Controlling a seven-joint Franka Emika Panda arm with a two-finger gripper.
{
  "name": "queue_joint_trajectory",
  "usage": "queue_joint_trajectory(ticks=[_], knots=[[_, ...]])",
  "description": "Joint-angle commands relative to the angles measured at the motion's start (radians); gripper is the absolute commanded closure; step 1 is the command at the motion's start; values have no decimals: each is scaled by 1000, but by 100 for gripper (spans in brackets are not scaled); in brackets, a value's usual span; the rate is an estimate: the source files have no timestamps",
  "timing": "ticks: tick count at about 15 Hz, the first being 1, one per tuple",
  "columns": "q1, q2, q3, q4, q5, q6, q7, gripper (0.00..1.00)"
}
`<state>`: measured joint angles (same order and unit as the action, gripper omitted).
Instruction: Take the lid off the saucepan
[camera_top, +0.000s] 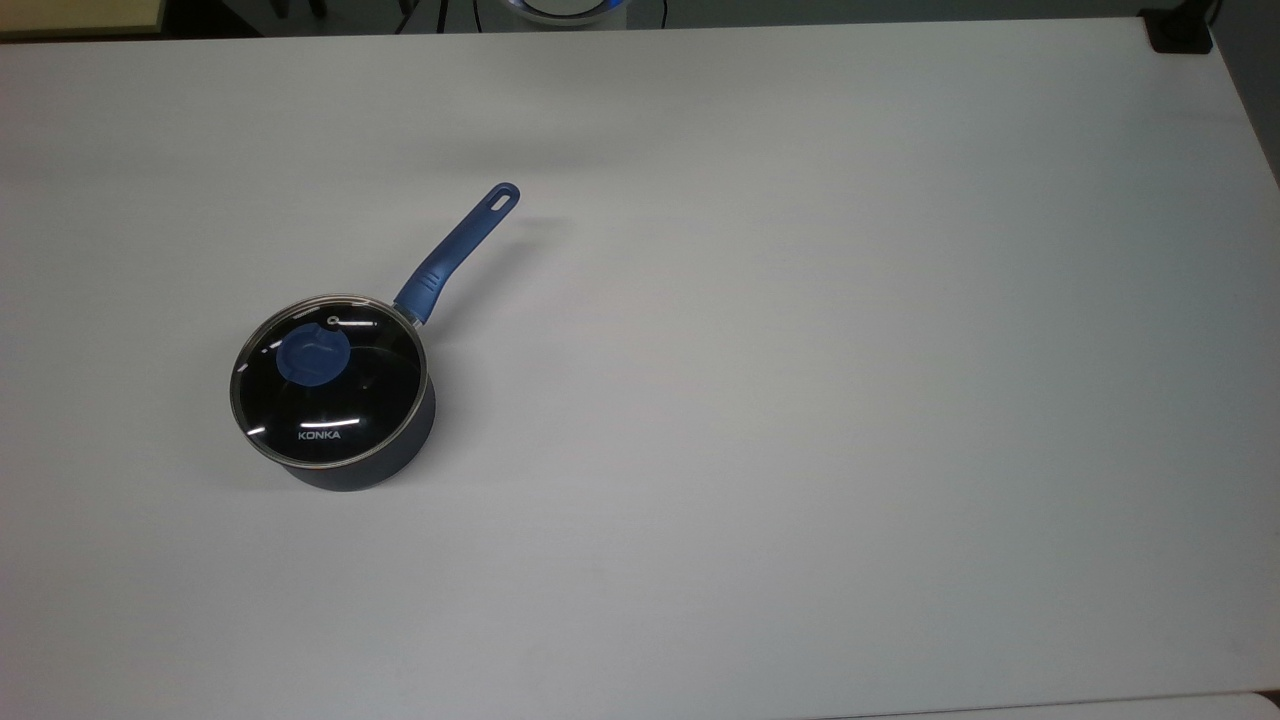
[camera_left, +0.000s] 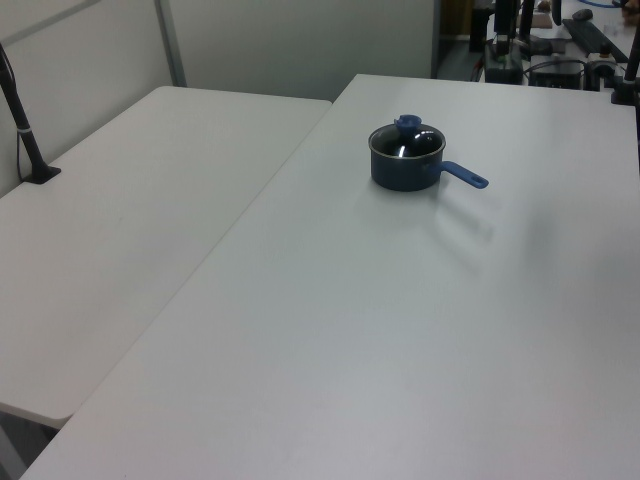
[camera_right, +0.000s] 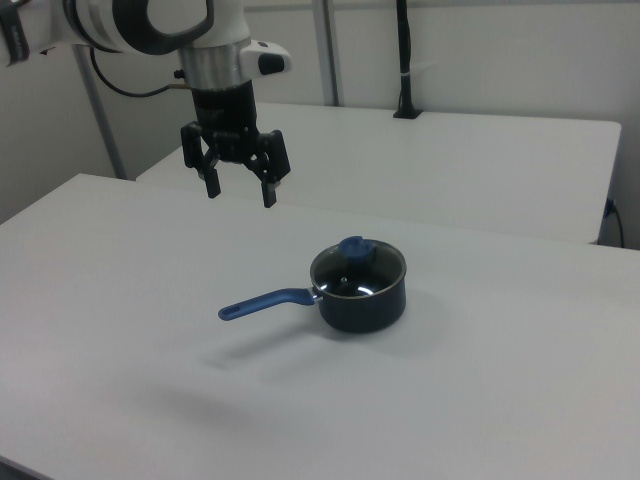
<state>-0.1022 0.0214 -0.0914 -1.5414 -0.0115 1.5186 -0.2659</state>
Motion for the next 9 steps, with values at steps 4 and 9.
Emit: queue_joint_trajectory(ticks=[4,9], knots=[[18,3,24,-6,15,65,130,0],[13,84,21,-9,-1,273,284,0]])
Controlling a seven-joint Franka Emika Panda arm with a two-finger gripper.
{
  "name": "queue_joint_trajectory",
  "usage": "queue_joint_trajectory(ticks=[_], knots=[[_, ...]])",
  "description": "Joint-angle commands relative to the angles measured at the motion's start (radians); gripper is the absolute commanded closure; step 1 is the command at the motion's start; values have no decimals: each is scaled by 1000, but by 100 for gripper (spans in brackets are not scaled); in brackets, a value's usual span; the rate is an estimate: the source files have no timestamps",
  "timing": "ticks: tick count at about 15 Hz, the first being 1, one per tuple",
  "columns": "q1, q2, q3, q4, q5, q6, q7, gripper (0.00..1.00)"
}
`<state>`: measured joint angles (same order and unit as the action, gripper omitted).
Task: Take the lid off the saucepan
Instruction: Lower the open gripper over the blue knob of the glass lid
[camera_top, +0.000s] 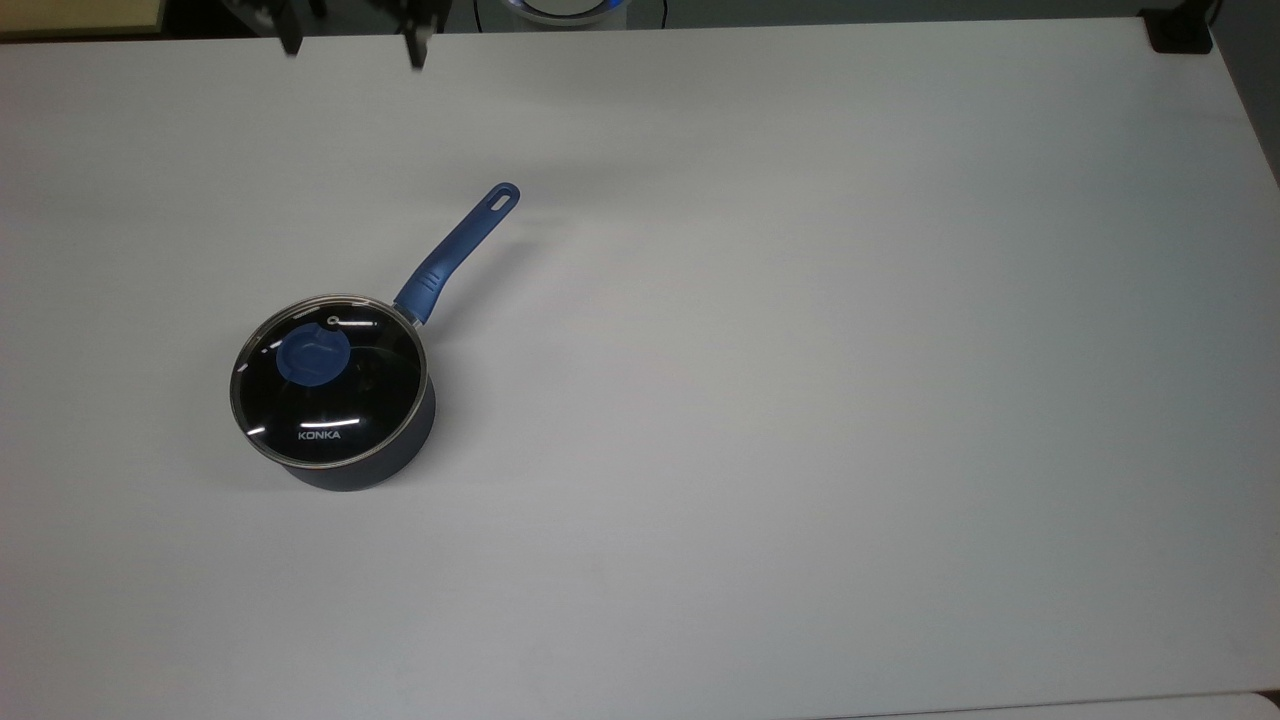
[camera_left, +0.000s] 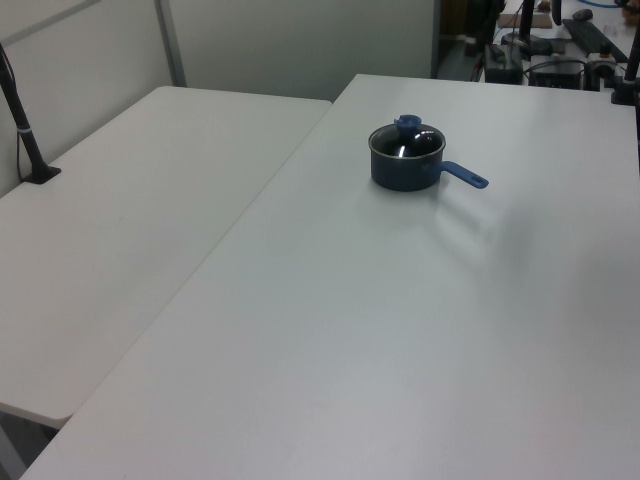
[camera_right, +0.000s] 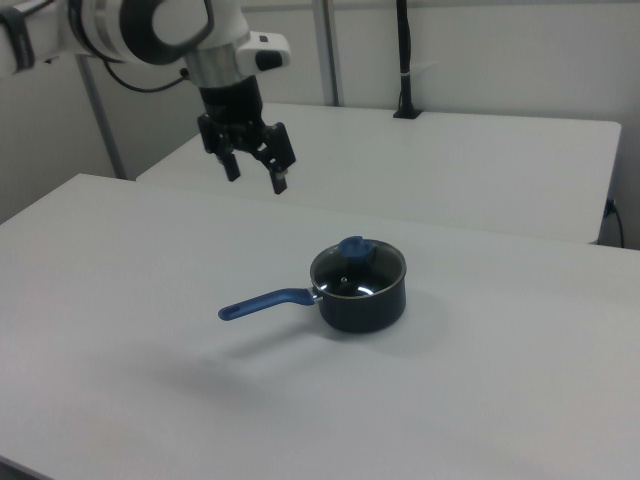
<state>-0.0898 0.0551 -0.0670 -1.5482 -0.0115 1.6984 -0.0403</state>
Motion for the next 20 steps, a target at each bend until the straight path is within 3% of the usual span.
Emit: queue_joint_trajectory(ticks=[1,9,20], knots=[[2,71,-7,-3,-2,124,63,0],[-7,219,-76,-13,-15,420,68,0],[-4,341,-94,-16,-7,553,59,0]])
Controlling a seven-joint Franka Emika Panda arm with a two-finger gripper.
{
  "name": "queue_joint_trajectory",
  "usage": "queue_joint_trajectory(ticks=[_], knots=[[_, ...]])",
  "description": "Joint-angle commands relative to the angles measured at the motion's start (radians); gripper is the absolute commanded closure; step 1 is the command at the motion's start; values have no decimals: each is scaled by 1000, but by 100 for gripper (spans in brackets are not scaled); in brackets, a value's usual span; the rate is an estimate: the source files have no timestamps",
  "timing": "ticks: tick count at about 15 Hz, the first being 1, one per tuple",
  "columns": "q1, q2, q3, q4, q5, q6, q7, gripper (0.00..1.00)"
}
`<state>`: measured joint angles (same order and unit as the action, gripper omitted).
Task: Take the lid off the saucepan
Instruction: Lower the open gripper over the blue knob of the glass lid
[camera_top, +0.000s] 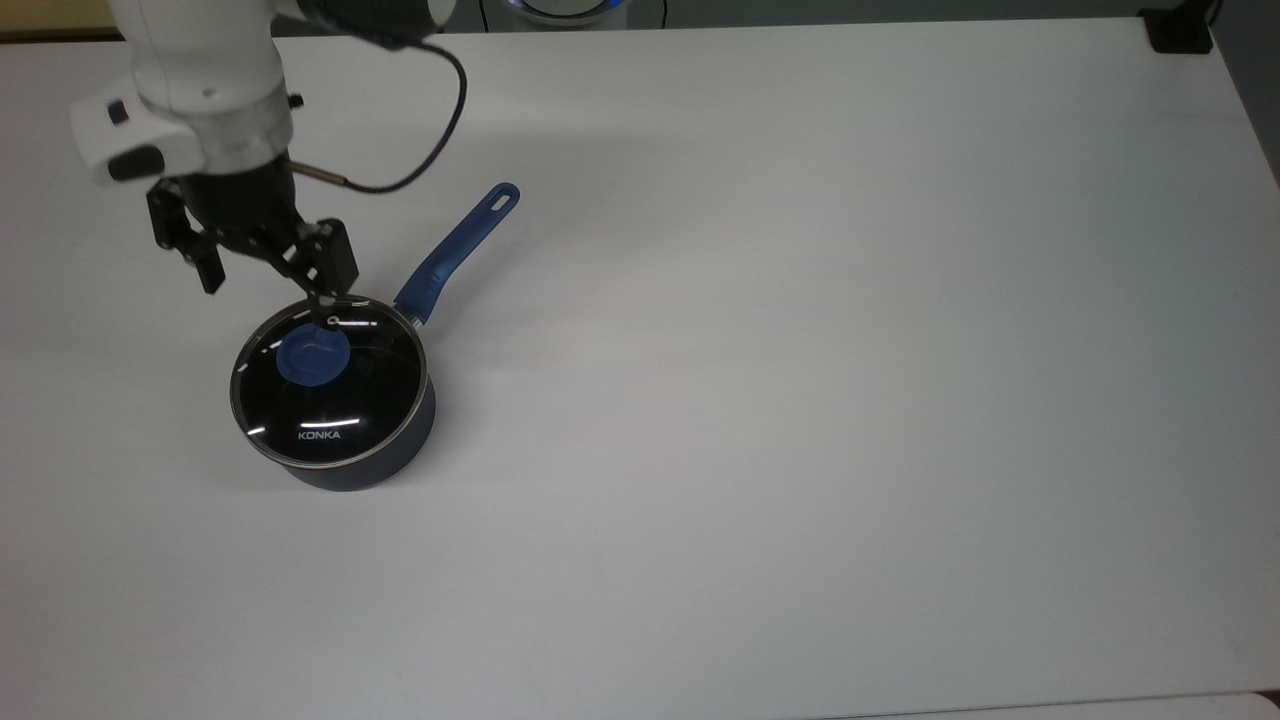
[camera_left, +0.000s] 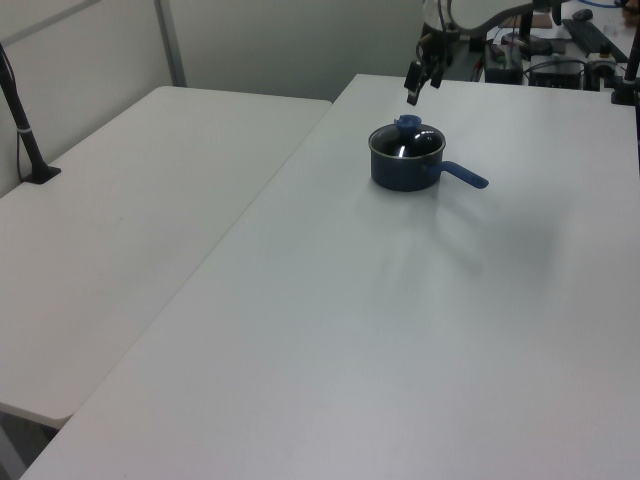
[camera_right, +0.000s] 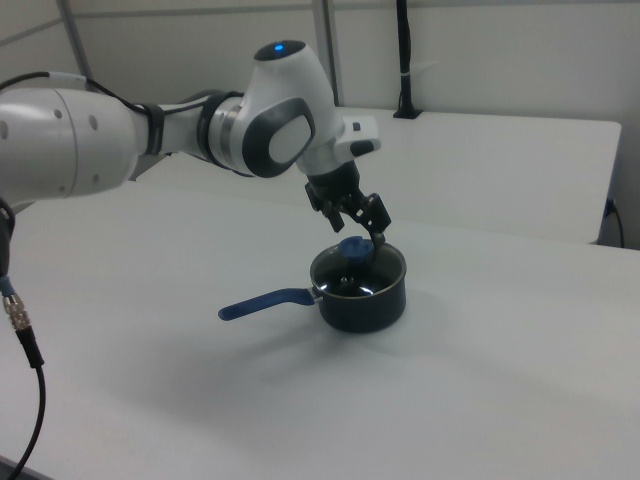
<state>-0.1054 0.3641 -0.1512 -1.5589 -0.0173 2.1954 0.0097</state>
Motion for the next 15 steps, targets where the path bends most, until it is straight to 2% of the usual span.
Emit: queue_joint_trajectory(ticks=[1,5,15], knots=[[15,39,-8,-7,-1,78,9,0],[19,64,-8,-4,4,93,4,0],[32,55,-7,-7,28,86,-8,0]])
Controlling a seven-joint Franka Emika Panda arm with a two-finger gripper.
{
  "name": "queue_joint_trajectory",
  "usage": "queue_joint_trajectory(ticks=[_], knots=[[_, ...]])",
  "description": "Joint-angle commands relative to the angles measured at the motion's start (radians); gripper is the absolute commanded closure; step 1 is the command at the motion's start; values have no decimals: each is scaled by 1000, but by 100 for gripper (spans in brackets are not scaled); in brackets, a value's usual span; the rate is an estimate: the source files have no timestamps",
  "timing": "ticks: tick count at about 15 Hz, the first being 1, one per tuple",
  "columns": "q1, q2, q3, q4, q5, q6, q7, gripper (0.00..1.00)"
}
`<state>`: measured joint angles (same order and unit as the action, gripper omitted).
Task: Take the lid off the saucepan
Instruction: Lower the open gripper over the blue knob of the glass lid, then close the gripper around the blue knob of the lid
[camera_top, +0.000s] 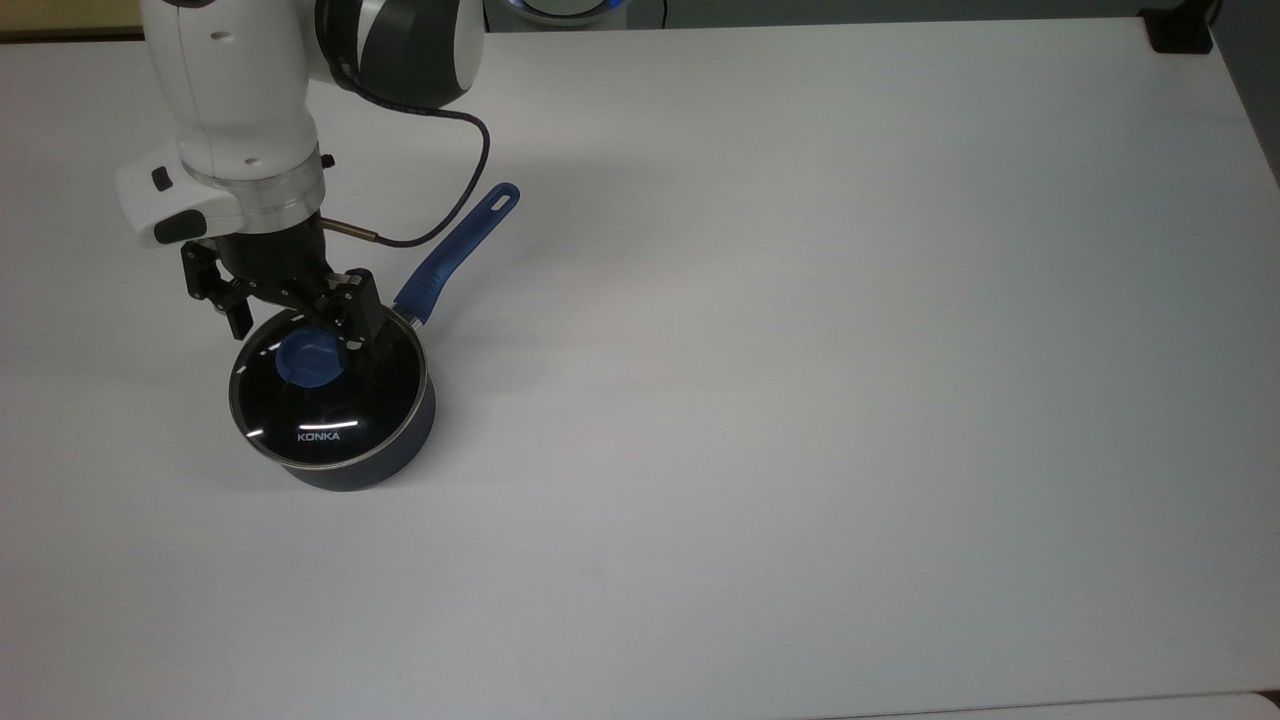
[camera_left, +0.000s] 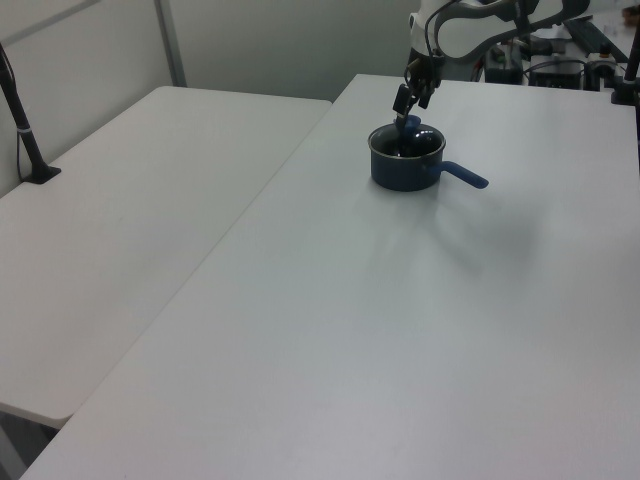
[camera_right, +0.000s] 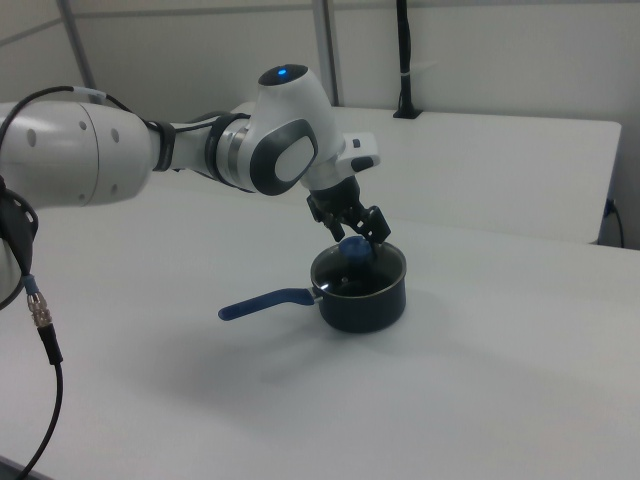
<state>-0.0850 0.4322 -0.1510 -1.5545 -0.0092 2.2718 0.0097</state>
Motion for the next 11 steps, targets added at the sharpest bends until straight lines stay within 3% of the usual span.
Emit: queue_joint_trajectory(ticks=[1,11], knots=[[11,-10,-7,-13,20,11,-11,0],[14,11,-2,-15,18,15,-16,0]])
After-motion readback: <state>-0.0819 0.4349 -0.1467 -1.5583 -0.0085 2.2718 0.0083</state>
